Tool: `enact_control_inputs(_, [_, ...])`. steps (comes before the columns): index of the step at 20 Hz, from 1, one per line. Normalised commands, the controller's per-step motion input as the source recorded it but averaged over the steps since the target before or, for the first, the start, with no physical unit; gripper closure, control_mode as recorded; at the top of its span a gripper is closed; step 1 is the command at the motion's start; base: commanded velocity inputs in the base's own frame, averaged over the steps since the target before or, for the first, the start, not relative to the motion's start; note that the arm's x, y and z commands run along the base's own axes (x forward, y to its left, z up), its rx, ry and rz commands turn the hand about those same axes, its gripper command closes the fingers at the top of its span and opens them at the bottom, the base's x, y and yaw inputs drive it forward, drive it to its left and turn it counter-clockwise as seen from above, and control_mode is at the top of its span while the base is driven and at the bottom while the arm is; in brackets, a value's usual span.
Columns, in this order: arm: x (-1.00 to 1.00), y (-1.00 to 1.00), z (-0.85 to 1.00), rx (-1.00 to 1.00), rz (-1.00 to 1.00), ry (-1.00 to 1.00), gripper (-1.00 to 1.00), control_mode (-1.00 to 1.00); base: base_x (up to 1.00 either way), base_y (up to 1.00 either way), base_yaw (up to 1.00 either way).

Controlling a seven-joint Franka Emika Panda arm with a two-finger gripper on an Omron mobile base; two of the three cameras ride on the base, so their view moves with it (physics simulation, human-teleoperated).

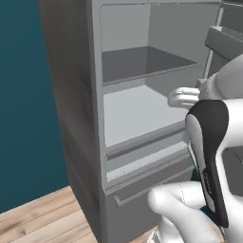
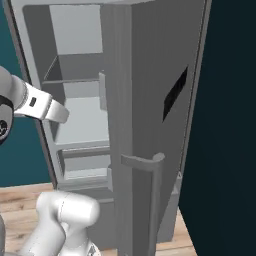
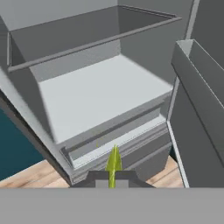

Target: There is a bowl on the dining counter. Grab a lemon wedge from the fridge and place it in the bowl. Then get the liquor bottle and glass cup from the cabinet and place them next to the bowl.

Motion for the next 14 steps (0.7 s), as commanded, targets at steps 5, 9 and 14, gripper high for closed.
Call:
enact_control_inputs(5, [0.00, 0.00, 0.00, 0.00, 0.00, 0.00, 1.00, 1.00, -1.00, 0.29, 0.22])
enact_control_inputs(9, [0.00, 0.00, 0.00, 0.00, 0.00, 0.00, 1.00, 1.00, -0.96, 0.49, 0.67])
enact_control_inputs(14, [0.00, 0.00, 0.00, 0.00, 0.00, 0.00, 1.00, 1.00, -0.59, 0.53, 0.86])
